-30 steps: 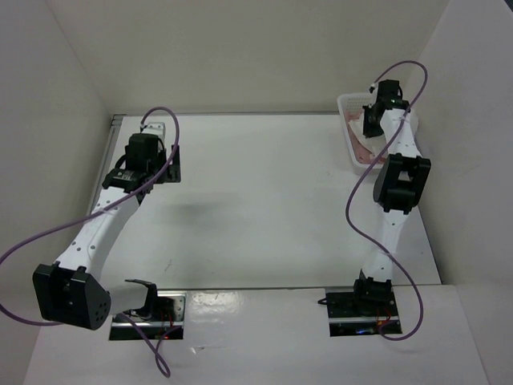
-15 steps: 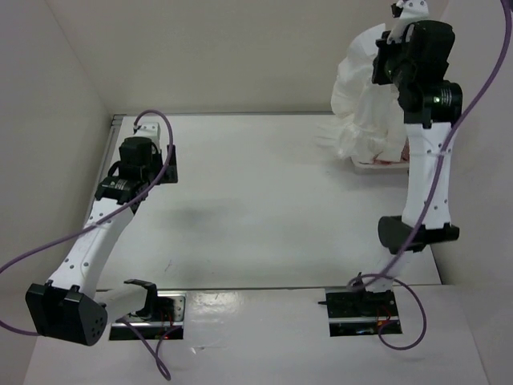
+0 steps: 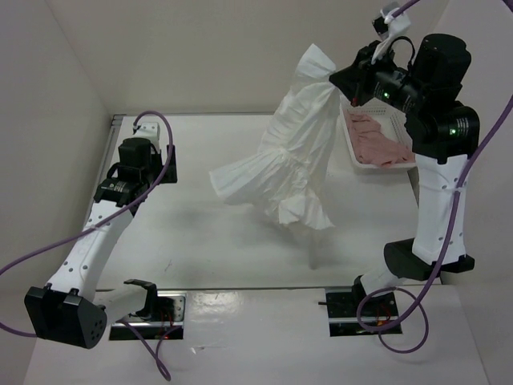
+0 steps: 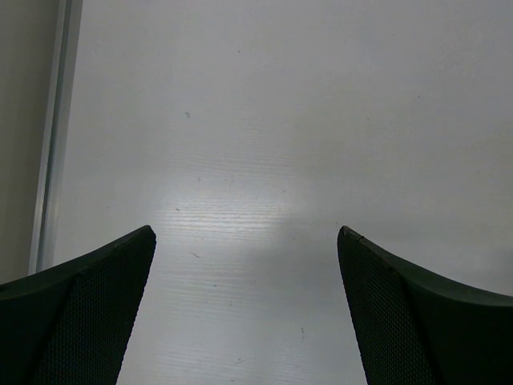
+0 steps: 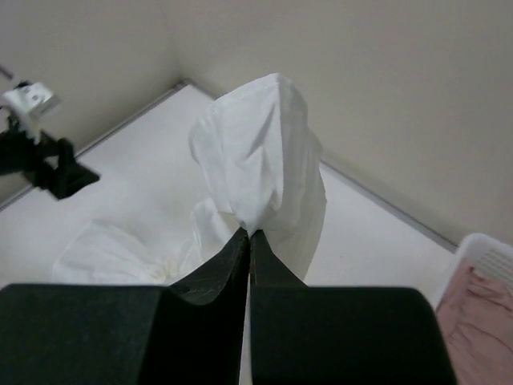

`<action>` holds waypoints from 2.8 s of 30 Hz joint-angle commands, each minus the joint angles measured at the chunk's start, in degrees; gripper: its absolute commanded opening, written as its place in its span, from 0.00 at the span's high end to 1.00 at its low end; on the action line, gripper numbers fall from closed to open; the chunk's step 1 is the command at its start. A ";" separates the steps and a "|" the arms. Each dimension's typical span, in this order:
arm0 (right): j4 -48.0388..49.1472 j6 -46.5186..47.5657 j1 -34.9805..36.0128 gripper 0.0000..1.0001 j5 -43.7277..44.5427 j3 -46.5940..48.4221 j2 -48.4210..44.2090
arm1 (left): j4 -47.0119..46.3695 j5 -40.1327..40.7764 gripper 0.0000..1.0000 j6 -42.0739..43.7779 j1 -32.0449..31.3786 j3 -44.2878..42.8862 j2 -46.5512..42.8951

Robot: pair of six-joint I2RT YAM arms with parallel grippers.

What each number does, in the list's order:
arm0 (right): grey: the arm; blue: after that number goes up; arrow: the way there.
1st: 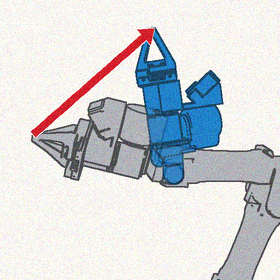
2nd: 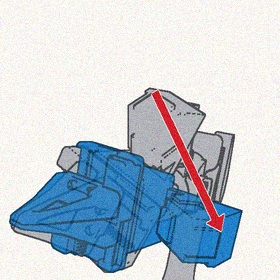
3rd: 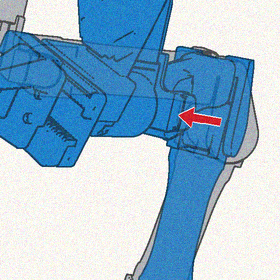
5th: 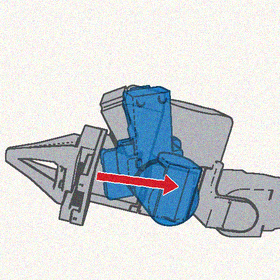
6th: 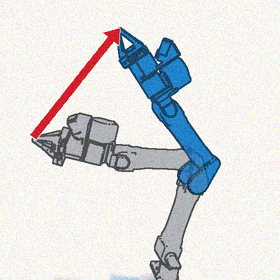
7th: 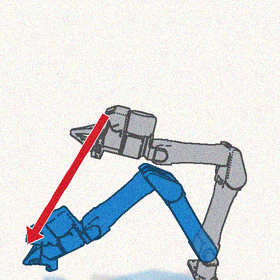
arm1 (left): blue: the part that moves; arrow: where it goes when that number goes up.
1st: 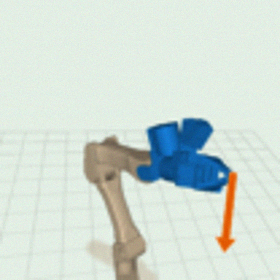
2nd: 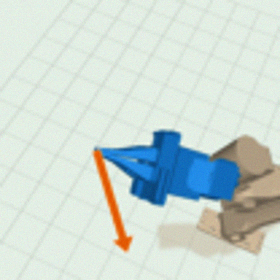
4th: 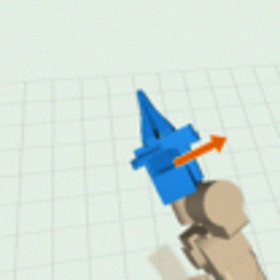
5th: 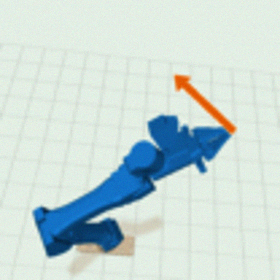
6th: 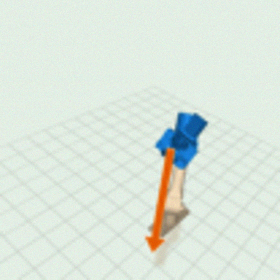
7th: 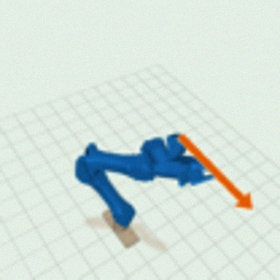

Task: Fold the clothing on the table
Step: Move the skirt to the center of the board, then flatten the skirt out

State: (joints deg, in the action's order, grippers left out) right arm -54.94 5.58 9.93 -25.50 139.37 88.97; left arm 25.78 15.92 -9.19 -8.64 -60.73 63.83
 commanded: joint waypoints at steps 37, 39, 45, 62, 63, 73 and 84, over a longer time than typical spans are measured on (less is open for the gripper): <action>6.76 5.23 29.97 0.18 28.99 -24.93 13.88 | -1.70 -0.01 0.00 0.31 0.38 0.96 -1.78; 7.47 5.75 29.97 0.18 29.71 -28.35 9.83 | -1.70 -0.01 0.00 0.31 0.38 0.96 -1.78; 10.11 6.98 27.69 0.18 31.92 -45.13 3.32 | -1.70 -0.01 0.00 0.31 0.38 0.96 -1.78; 21.10 9.53 21.81 0.62 27.69 -65.02 4.80 | -2.23 -0.54 0.00 0.31 0.38 0.96 -0.11; 21.71 9.53 21.27 0.56 27.69 -64.49 4.81 | -2.23 -0.54 0.00 0.31 0.38 0.96 -0.11; 22.77 10.59 17.32 0.48 25.76 -63.35 8.85 | -1.70 -1.07 0.00 0.31 0.38 0.96 -0.11; 21.01 10.59 16.17 0.48 21.54 -58.95 8.51 | -1.70 -1.07 0.00 0.31 0.38 0.96 -0.11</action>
State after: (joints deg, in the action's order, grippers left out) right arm -35.14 15.77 26.39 -1.54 77.17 99.26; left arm 25.32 15.49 -9.19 -8.64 -60.10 63.68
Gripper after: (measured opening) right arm 0.514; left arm 1.001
